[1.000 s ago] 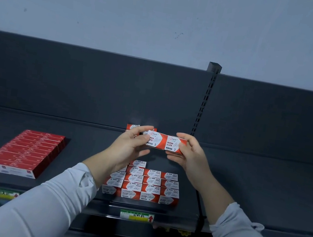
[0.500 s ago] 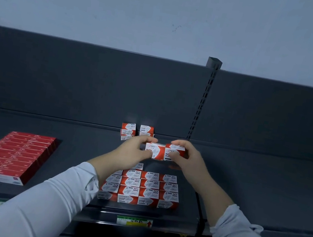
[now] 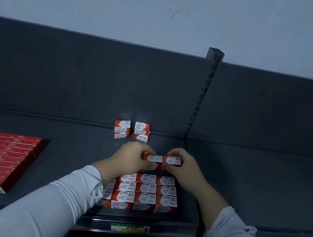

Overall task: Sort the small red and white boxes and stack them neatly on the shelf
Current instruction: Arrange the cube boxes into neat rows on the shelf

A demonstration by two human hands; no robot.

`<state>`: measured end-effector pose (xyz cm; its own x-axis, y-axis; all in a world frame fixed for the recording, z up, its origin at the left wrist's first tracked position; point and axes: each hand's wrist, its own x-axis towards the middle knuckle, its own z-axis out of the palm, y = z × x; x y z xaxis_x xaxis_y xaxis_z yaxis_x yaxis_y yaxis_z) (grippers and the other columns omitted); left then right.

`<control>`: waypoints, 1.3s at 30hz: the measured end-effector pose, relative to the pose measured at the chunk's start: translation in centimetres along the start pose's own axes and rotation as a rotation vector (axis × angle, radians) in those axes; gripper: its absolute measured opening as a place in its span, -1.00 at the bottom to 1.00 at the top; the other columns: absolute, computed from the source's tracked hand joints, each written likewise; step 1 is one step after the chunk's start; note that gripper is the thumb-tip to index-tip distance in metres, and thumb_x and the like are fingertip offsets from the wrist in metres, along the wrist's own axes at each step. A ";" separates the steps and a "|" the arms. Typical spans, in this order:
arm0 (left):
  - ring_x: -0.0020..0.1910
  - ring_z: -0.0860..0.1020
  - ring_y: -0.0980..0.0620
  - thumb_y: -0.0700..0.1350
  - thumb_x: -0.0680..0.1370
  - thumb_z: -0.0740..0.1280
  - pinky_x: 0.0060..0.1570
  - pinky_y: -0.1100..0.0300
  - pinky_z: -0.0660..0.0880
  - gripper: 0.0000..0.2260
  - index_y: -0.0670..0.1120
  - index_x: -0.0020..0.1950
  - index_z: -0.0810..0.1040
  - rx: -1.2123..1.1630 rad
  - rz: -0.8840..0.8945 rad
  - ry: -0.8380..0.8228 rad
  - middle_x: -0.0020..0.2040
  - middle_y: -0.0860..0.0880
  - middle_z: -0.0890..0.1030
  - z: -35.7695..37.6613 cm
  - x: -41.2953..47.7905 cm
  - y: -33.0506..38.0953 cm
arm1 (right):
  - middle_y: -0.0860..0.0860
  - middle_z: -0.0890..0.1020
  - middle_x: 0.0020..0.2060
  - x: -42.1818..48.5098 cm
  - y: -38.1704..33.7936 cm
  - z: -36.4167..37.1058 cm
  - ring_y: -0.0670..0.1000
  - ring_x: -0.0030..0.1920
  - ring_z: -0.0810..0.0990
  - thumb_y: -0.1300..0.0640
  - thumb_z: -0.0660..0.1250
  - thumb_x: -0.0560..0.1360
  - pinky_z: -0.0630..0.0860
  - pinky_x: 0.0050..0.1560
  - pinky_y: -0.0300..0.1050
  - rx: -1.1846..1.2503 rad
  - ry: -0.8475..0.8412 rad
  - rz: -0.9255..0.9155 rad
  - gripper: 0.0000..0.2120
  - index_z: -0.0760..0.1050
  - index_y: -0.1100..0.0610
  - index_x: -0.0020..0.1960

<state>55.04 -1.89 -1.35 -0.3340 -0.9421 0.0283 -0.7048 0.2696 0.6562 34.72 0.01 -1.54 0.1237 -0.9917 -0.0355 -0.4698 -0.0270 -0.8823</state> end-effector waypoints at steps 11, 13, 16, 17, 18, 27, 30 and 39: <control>0.10 0.53 0.13 0.10 0.52 0.33 0.31 -0.04 0.28 -0.78 0.15 0.16 0.55 0.156 -0.030 -0.093 0.04 0.19 0.62 1.5 0.3 -1.9 | -0.06 0.61 -0.01 0.8 1.8 1.5 -0.06 -0.06 0.63 0.17 0.34 0.52 0.59 -0.14 -0.15 -0.067 -0.112 0.119 -0.83 0.47 -0.03 0.07; 0.13 0.51 0.14 0.09 0.54 0.31 0.29 0.00 0.22 -0.77 0.16 0.20 0.54 0.160 -0.034 -0.111 0.07 0.20 0.59 1.3 0.1 -1.9 | -0.05 0.62 0.01 0.8 1.9 1.6 -0.07 -0.06 0.65 0.21 0.28 0.53 0.61 -0.12 -0.15 -0.073 -0.138 0.141 -0.78 0.48 -0.03 0.12; 0.19 0.46 0.13 0.05 0.57 0.26 0.28 0.00 0.18 -0.73 0.15 0.27 0.48 0.159 -0.032 -0.137 0.17 0.15 0.54 1.2 -0.2 -1.7 | -0.01 0.61 0.09 0.9 1.8 1.7 -0.09 -0.03 0.65 0.24 0.19 0.56 0.57 -0.14 -0.26 -0.063 -0.165 0.143 -0.71 0.51 0.01 0.21; 0.19 0.44 0.12 0.04 0.57 0.25 0.27 0.02 0.17 -0.72 0.15 0.29 0.47 0.159 -0.032 -0.150 0.19 0.13 0.52 1.2 -0.3 -1.7 | 0.00 0.59 0.12 0.9 1.8 1.7 -0.09 0.00 0.64 0.22 0.18 0.58 0.55 -0.12 -0.28 -0.062 -0.168 0.139 -0.71 0.52 0.02 0.23; 0.19 0.43 0.12 0.04 0.57 0.25 0.26 0.03 0.16 -0.71 0.15 0.30 0.45 0.159 -0.033 -0.163 0.18 0.13 0.51 1.1 -0.4 -1.6 | 0.00 0.58 0.15 0.9 1.8 1.7 -0.08 0.04 0.62 0.20 0.17 0.60 0.55 -0.07 -0.27 -0.063 -0.175 0.137 -0.71 0.52 0.02 0.25; 0.18 0.45 0.14 0.14 0.53 0.31 0.35 0.00 0.20 -0.66 0.17 0.30 0.45 0.162 -0.011 -0.202 0.16 0.14 0.51 0.5 -1.3 -1.7 | -0.08 0.47 0.17 0.0 0.8 2.1 -0.13 0.13 0.51 0.00 0.24 0.59 0.49 0.03 -0.25 -0.262 -0.287 0.037 -0.67 0.44 -0.05 0.34; 0.20 0.46 0.12 0.17 0.53 0.31 0.36 -0.07 0.26 -0.63 0.18 0.32 0.45 0.161 -0.007 -0.224 0.18 0.14 0.52 0.3 -1.7 -1.8 | -0.07 0.46 0.15 -0.5 0.6 2.3 -0.09 0.14 0.51 -0.04 0.30 0.56 0.52 0.07 -0.19 -0.283 -0.298 0.025 -0.63 0.43 -0.05 0.34; 0.44 0.29 0.02 0.34 0.54 0.13 0.35 -0.03 0.07 -0.41 0.15 0.52 0.19 0.343 -0.058 -0.103 0.46 0.07 0.34 0.3 -3.6 -3.0 | -0.16 0.21 0.49 -1.5 0.7 3.2 -0.06 0.51 0.05 -0.26 0.19 0.56 -0.02 0.49 0.11 -0.634 -0.273 -0.101 -0.40 0.11 -0.16 0.53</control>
<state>58.16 0.75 -3.67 -0.3362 -0.9375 -0.0895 -0.8875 0.2837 0.3630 37.02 1.88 -3.59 0.3700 -0.9156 -0.1576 -0.8539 -0.2683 -0.4459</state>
